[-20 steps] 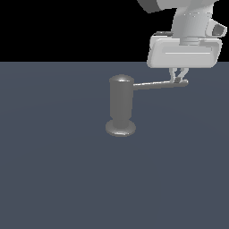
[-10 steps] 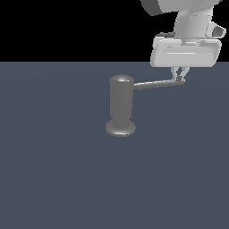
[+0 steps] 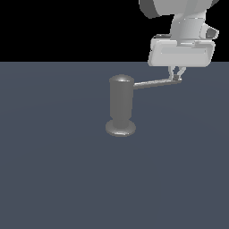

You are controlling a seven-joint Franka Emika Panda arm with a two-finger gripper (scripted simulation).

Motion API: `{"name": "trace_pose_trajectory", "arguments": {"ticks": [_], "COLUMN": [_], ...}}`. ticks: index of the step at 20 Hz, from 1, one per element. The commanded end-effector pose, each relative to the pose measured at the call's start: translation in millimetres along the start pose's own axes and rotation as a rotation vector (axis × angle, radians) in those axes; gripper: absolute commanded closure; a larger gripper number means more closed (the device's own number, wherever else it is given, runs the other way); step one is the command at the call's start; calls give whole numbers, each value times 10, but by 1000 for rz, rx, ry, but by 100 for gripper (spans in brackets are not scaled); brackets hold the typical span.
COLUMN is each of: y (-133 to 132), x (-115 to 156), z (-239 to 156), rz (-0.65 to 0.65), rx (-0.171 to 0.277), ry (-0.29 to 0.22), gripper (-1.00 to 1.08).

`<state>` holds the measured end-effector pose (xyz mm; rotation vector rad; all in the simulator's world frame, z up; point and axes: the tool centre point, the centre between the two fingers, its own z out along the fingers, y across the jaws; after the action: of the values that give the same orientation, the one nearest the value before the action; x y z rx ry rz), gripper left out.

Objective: Turn on the faucet by rotating a designated handle.

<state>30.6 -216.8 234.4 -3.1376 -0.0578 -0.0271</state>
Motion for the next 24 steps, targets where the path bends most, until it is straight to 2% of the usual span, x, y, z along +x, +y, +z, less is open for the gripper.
{"name": "trace_pose_trajectory", "arguments": {"ticks": [1,24], "y": [-100,-99], "x": [134,730], "z": [21,86], "rz": [-15,2], "rx": [2,-1], "ry": [3,-7], "gripper": [108,108]}}
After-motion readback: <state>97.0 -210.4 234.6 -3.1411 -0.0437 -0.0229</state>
